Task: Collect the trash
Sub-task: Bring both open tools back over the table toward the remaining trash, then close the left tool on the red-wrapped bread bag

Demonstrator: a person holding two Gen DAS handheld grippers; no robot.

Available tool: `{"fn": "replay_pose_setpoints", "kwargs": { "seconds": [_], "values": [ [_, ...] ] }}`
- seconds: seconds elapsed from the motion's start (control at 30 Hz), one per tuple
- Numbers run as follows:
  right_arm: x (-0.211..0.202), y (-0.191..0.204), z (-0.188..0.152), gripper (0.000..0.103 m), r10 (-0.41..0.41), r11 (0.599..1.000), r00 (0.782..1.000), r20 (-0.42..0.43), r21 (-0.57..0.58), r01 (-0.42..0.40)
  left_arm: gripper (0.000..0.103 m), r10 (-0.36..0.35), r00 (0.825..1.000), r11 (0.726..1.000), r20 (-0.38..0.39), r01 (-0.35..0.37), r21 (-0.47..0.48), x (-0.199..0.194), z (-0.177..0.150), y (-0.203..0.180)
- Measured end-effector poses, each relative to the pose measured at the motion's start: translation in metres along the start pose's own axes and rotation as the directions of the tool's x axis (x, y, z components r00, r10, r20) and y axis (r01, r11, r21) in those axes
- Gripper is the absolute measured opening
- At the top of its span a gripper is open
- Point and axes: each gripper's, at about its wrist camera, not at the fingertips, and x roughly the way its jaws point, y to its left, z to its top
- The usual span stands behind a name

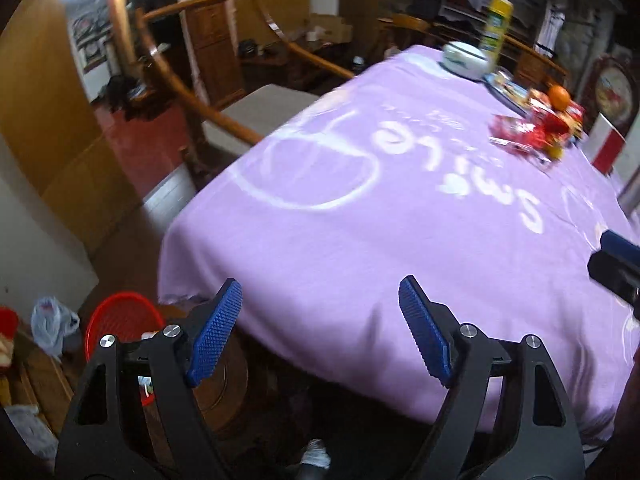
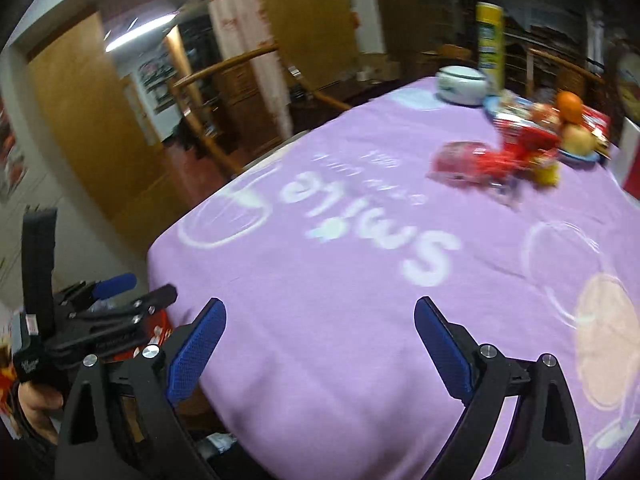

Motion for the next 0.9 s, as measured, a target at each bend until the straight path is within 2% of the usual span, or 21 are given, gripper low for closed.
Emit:
{"fn": "replay_pose_setpoints", "kwargs": {
  "seconds": [0.2,0.43,0.67,0.77,0.9],
  "values": [
    [-0.013,-0.053,0.006,0.093,-0.058,0.994,0.998,0.040,0.095,0.054,0.081,-0.023,1.000,0.995,0.017,0.021,0.102,0.001,0.015,-0.051],
    [-0.013,-0.099,0.016,0.093,-0.127,0.978,0.991,0.037,0.172,0.119,0.082,-0.061,0.997,0.976,0.044,0.051,0.210,0.007,0.038,-0.113],
    [-0.011,-0.136,0.026,0.094,-0.206,0.957,0.978,0.022,0.214,0.196,0.084,-0.116,0.991,0.961,0.060,0.097,0.259,0.014,0.064,-0.159],
    [-0.007,-0.154,0.028,0.094,-0.213,0.946,0.977,0.012,0.252,0.203,0.086,-0.135,0.989,0.955,0.056,0.115,0.273,0.022,0.073,-0.176],
    [-0.002,-0.176,0.026,0.094,-0.216,0.935,0.976,-0.001,0.289,0.207,0.086,-0.126,0.991,0.948,0.040,0.108,0.299,0.039,0.081,-0.195]
  ]
}}
